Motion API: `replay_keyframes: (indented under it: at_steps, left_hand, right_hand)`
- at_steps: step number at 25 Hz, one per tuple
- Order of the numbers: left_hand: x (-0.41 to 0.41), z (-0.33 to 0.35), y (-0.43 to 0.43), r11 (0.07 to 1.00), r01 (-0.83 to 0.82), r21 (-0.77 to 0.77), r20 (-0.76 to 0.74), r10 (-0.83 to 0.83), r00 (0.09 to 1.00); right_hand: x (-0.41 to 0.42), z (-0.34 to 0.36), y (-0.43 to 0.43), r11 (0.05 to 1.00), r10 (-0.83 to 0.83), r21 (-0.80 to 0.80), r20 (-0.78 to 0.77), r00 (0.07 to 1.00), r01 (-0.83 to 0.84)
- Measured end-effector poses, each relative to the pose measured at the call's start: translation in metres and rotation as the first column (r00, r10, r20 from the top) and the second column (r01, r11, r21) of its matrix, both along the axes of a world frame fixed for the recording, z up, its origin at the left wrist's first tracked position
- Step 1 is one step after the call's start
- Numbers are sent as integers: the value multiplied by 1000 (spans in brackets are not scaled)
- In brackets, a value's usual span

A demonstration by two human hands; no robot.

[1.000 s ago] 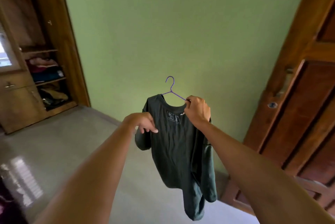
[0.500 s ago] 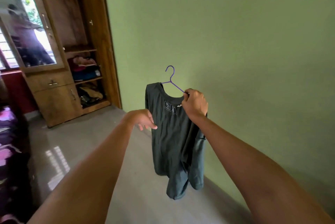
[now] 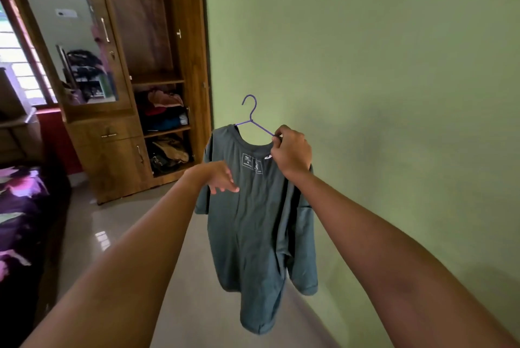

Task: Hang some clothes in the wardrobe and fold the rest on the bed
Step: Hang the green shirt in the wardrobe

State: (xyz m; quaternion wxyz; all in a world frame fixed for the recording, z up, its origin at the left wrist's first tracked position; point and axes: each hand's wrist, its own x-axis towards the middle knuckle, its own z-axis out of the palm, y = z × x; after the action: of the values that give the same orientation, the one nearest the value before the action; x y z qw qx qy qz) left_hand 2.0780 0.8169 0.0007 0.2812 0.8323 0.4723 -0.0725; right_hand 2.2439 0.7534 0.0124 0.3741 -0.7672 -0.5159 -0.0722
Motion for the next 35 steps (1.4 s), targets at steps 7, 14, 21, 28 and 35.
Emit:
replay_keyframes:
  at_steps: [7,14,21,28,35]
  left_hand:
    - [18,-24,208,999,-53,-2,-63,52,997]
    - [23,12,415,993,-102,55,-47,104,993]
    - [15,16,597,989,-134,69,-122,142,982]
    - [22,80,786,968,-199,152,-12,203,979]
    - [-1,114,960,920,-285,270,128,259,957]
  right_hand:
    - [15,-14,215,996,89,9,53,995,-90]
    - [17,17,428,998,55,26,105,993,-58]
    - [16,39,615,996,62,52,121,991,-68]
    - [14,91,816,979,149,104,227,963,-176]
    - [0,147,991,956,190,176,240,952,-236]
